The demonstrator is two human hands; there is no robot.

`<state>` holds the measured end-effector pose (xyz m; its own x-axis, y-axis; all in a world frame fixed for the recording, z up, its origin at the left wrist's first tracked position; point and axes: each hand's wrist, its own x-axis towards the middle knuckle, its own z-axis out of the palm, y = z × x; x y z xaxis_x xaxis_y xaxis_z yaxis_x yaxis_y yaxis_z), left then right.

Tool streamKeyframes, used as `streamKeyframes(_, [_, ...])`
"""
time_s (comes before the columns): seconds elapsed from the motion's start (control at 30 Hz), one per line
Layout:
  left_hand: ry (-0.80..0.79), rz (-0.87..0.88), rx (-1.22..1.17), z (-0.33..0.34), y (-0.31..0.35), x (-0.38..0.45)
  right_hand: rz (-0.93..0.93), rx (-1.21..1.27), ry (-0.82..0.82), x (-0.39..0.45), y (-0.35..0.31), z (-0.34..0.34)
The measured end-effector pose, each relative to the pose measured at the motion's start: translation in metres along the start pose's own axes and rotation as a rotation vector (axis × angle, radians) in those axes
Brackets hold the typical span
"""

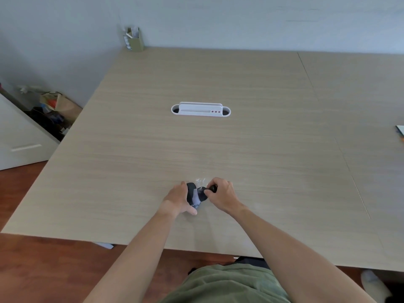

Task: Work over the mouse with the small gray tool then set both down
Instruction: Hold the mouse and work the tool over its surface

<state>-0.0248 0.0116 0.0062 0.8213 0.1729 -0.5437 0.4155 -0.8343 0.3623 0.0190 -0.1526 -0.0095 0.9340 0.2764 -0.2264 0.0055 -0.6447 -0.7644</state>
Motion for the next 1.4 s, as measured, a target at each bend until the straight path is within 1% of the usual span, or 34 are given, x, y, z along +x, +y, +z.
streamKeyframes(0.07, [-0.002, 0.001, -0.002, 0.0, 0.0, 0.0, 0.021, -0.045, 0.021, -0.001, 0.003, -0.001])
streamKeyframes(0.13, [0.001, 0.0, -0.009, 0.001, -0.001, 0.0, 0.045, -0.028, 0.052, -0.002, 0.003, -0.003])
streamKeyframes(0.2, [0.003, -0.007, -0.015, 0.001, -0.001, -0.001, 0.07, 0.083, 0.041, -0.005, 0.002, -0.004])
streamKeyframes(0.27, [0.004, -0.007, -0.019, 0.001, -0.001, -0.001, 0.101, 0.177, -0.016, -0.008, 0.001, -0.003])
streamKeyframes(0.33, [0.013, 0.001, -0.019, 0.001, -0.001, -0.001, 0.1, 0.117, -0.042, -0.01, 0.003, -0.001])
streamKeyframes(0.4, [0.017, 0.003, -0.027, 0.002, -0.001, -0.002, 0.094, 0.028, 0.02, -0.01, 0.004, 0.0])
streamKeyframes(0.47, [0.016, 0.0, -0.043, 0.003, -0.002, -0.003, 0.094, 0.027, 0.083, -0.008, 0.003, 0.001])
streamKeyframes(0.5, [0.016, -0.002, -0.052, 0.003, -0.002, -0.003, 0.089, 0.053, 0.075, -0.008, 0.002, 0.0])
streamKeyframes(0.57, [0.021, -0.001, -0.06, 0.003, -0.002, -0.003, 0.078, 0.109, -0.006, -0.006, 0.0, 0.0])
streamKeyframes(0.63, [0.022, -0.004, -0.067, 0.003, -0.001, -0.003, 0.077, 0.082, -0.058, -0.006, 0.002, 0.0])
streamKeyframes(0.73, [-0.003, -0.027, -0.092, 0.002, -0.001, -0.003, 0.077, -0.019, 0.019, -0.005, 0.007, -0.001])
streamKeyframes(0.87, [0.025, -0.118, -0.246, 0.006, 0.005, -0.005, 0.109, 0.105, 0.143, -0.003, 0.003, -0.004])
streamKeyframes(0.9, [0.044, -0.13, -0.266, 0.009, 0.006, -0.004, 0.125, 0.148, 0.136, -0.004, 0.001, -0.005])
streamKeyframes(0.97, [0.043, -0.14, -0.236, 0.014, 0.009, -0.004, 0.146, 0.194, 0.052, -0.005, -0.001, -0.005])
streamKeyframes(1.03, [-0.027, -0.149, -0.178, 0.018, 0.01, -0.005, 0.13, 0.14, -0.035, -0.007, 0.001, -0.002])
streamKeyframes(1.1, [-0.054, -0.16, -0.155, 0.019, 0.011, -0.003, 0.107, 0.053, -0.007, -0.008, 0.004, -0.001])
streamKeyframes(1.17, [0.013, -0.167, -0.186, 0.018, 0.012, -0.004, 0.104, 0.015, 0.08, -0.006, 0.007, -0.001])
streamKeyframes(1.23, [0.108, -0.15, -0.183, 0.018, 0.013, -0.005, 0.102, 0.043, 0.133, -0.005, 0.006, -0.001])
streamKeyframes(1.3, [0.157, -0.128, -0.188, 0.019, 0.012, -0.005, 0.084, 0.085, 0.116, -0.005, 0.003, 0.002])
streamKeyframes(1.4, [0.175, -0.125, -0.239, 0.02, 0.011, -0.005, 0.06, 0.081, 0.034, -0.002, 0.001, 0.003])
